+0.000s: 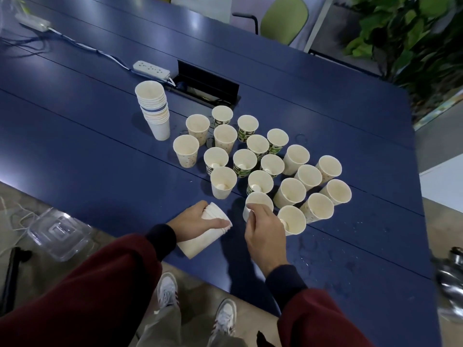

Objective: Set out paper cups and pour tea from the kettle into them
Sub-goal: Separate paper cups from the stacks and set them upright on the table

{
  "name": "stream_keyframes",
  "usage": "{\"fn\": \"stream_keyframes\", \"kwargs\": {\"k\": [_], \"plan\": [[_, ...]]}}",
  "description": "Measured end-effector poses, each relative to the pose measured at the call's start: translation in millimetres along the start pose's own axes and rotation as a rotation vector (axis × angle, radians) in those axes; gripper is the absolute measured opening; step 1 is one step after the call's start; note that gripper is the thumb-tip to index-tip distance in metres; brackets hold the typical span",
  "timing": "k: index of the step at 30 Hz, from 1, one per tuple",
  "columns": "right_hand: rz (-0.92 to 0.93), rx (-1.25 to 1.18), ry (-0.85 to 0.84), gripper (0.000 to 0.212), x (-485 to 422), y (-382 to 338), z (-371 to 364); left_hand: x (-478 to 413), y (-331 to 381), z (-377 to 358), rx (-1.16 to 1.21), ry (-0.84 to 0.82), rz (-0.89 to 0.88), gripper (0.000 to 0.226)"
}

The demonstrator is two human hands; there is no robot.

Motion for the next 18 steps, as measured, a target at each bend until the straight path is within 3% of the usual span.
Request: {"fn": "stream_keyframes", "kwargs": {"k": [2,5,10,18], "plan": [[0.036,-0.096,0.014,0.020,-3.7,-14.3,0.2,-1.4,3.3,1.8,0.064,-0.011,-0.019,0.044],[0.001,-0.216,-0.183,0.032,-7.2,-34.0,-12.5,-3.4,4.0,7.2,0.094,-0.036,-0.085,0.034],[0.037,-0.245,-0.236,0.036,-16.3,-61.6,-27.9,-3.4,-0.1,30.9,0.058,-0.058,-0.170,0.047],[0.033,-0.377,-0.349,0.034,-30.5,-107.6,-59.3,-2.7,-29.4,80.8,0.245,-0.125,-0.041,0.036]]}}
Point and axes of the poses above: each hand's wrist, its own x-axis away from the middle knuckle, its own z-axis out of the back of the hand, y = z × x, the point moved 4 cm from there along -x, towards the middle knuckle, and after that the axes turned 10 degrees about y, right-handed, at the moved point
